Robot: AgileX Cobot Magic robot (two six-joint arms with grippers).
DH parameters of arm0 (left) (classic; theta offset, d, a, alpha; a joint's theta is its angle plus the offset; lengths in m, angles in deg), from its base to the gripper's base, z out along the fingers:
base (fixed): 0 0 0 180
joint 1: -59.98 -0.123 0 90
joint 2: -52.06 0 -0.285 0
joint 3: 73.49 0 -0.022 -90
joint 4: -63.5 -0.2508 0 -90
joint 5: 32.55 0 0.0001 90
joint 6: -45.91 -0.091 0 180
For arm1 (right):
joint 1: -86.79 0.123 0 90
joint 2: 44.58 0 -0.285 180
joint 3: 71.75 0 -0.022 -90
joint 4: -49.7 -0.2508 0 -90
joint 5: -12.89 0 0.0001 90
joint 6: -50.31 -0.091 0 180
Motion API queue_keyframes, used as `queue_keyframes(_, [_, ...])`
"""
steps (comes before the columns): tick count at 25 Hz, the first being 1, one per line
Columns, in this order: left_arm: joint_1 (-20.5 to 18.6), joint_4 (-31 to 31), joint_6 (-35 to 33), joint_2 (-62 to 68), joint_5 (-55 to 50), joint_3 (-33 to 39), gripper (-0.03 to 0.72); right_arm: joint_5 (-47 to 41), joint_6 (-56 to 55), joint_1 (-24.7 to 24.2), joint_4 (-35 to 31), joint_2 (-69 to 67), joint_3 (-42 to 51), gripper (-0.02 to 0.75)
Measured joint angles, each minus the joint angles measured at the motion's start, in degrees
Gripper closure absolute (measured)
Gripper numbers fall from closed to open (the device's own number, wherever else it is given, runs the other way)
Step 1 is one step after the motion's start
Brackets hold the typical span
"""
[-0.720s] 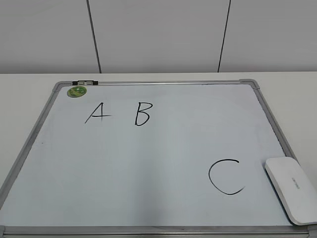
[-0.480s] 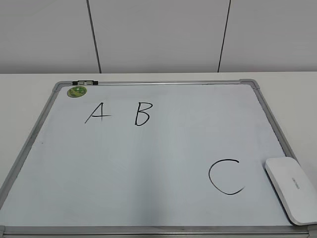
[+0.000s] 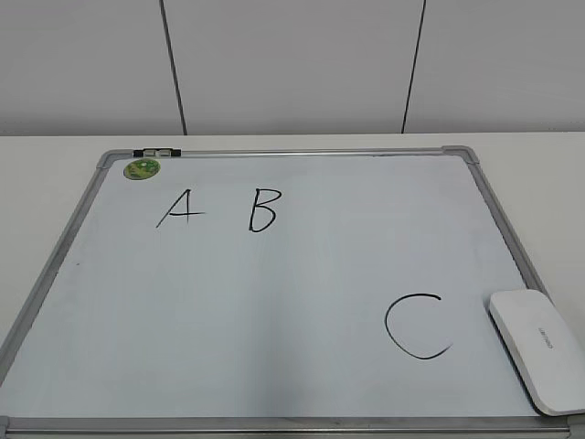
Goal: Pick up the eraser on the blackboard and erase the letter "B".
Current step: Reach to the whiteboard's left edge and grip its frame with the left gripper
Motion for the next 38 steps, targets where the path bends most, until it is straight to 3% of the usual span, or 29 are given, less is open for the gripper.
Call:
queue_keyframes(14, [0.0,0.0,0.0,3.6,0.1,-3.7,0.048,0.0,0.0,0.0,0.0,0.0,0.0,0.147])
queue_keyframes(22, [0.0,0.3,0.0,21.6,4.9,-6.7,0.055,0.0,0.0,0.0,0.0,0.0,0.0,0.147])
queue_keyframes(33, [0.0,3.5,-2.8,50.2,22.8,-8.0,0.075,0.0,0.0,0.0,0.0,0.0,0.0,0.147])
queue_keyframes(38, [0.0,3.5,-4.1,63.5,24.1,-13.4,0.081,0.0,0.0,0.0,0.0,0.0,0.0,0.147])
